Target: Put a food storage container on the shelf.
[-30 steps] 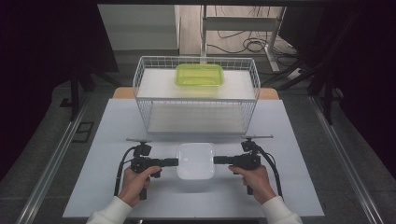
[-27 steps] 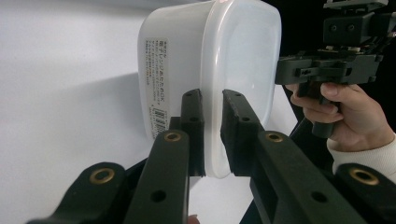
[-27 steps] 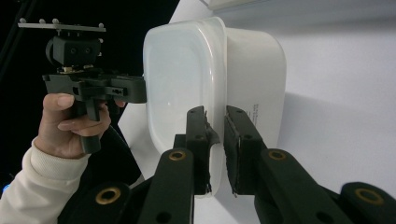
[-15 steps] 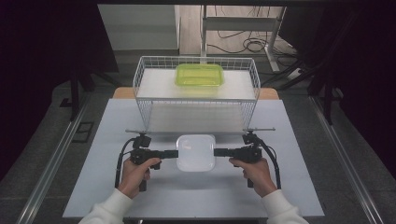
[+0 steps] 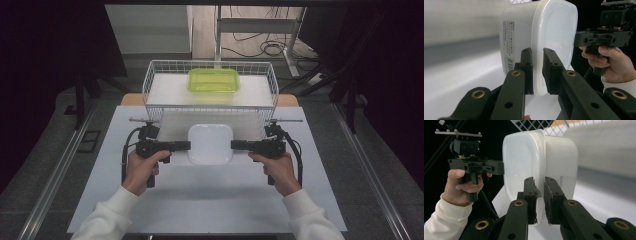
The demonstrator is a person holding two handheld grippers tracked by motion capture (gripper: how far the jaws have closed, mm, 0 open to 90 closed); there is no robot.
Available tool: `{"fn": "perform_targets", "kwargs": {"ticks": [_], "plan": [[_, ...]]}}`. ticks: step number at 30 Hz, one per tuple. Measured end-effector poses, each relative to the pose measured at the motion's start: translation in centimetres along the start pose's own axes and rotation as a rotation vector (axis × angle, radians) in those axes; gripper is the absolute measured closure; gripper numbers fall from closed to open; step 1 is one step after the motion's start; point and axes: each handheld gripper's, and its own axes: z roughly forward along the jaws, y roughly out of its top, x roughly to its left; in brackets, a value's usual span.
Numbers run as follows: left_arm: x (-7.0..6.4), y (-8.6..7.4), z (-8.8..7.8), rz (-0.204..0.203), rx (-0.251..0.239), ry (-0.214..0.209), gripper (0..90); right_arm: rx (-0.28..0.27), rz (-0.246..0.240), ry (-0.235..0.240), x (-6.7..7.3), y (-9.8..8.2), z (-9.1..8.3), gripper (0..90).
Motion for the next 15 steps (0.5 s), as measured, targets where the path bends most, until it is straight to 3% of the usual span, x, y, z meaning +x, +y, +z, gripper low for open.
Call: {"fn": "perform_targets", "kwargs": {"ticks": [15], "plan": [[-3.9, 6.6, -2.5, 0.099, -0.08, -0.005, 79.7, -0.069, -0.111, 0.007, 3.5, 6.4, -2.5, 79.8]]}}
